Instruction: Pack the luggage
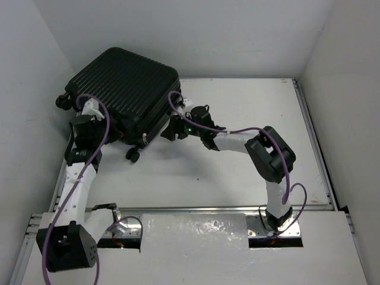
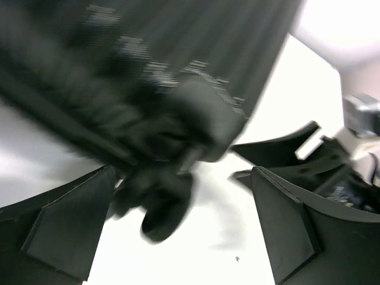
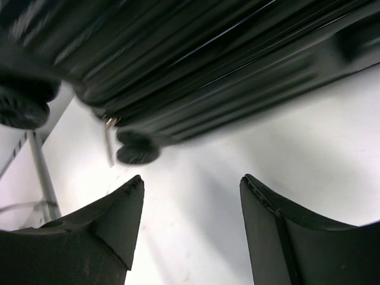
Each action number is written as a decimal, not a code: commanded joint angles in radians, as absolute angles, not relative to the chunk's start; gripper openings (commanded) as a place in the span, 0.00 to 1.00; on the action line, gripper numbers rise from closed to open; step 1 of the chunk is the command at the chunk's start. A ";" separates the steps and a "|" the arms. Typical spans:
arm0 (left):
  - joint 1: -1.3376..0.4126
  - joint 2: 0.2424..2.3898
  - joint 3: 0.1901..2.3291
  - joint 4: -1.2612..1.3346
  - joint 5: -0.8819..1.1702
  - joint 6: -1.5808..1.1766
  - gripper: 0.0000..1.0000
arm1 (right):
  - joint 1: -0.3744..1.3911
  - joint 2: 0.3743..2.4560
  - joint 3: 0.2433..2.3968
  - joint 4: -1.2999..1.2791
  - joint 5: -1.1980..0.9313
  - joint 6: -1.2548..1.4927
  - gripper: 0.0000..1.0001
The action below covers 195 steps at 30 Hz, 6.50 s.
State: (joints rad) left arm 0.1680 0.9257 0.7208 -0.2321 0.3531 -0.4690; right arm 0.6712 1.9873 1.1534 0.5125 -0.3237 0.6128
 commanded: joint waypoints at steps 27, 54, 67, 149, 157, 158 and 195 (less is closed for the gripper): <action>0.066 1.062 0.804 -0.296 0.361 -0.348 0.02 | 0.854 2.071 1.315 0.502 -0.200 0.563 0.61; 0.064 1.074 0.756 -0.226 0.433 -0.423 0.00 | 0.813 2.079 1.286 0.554 -0.055 0.586 0.00; 0.064 1.063 0.706 -0.216 0.354 -0.451 0.00 | 0.571 2.155 1.365 0.628 -0.212 0.706 0.00; -0.624 1.336 0.884 -0.318 -0.173 -0.428 0.00 | 0.402 2.105 1.230 0.782 -0.393 0.891 0.00; -0.678 1.252 0.764 -0.287 -0.158 -0.437 0.00 | 0.331 2.112 1.178 0.928 -0.440 1.089 0.00; -0.680 1.243 0.735 -0.275 -0.140 -0.440 0.00 | 0.330 2.117 1.181 0.949 -0.443 1.112 0.00; -0.724 1.074 0.719 -0.316 -0.029 -0.390 0.00 | 0.604 1.704 1.025 0.037 -0.356 -0.147 0.45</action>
State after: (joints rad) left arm -0.6811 1.0801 0.7406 -0.1959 -0.2081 -0.3992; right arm 0.5838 1.6894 0.9825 0.0994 -0.4187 -0.0532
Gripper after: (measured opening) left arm 0.428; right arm 0.452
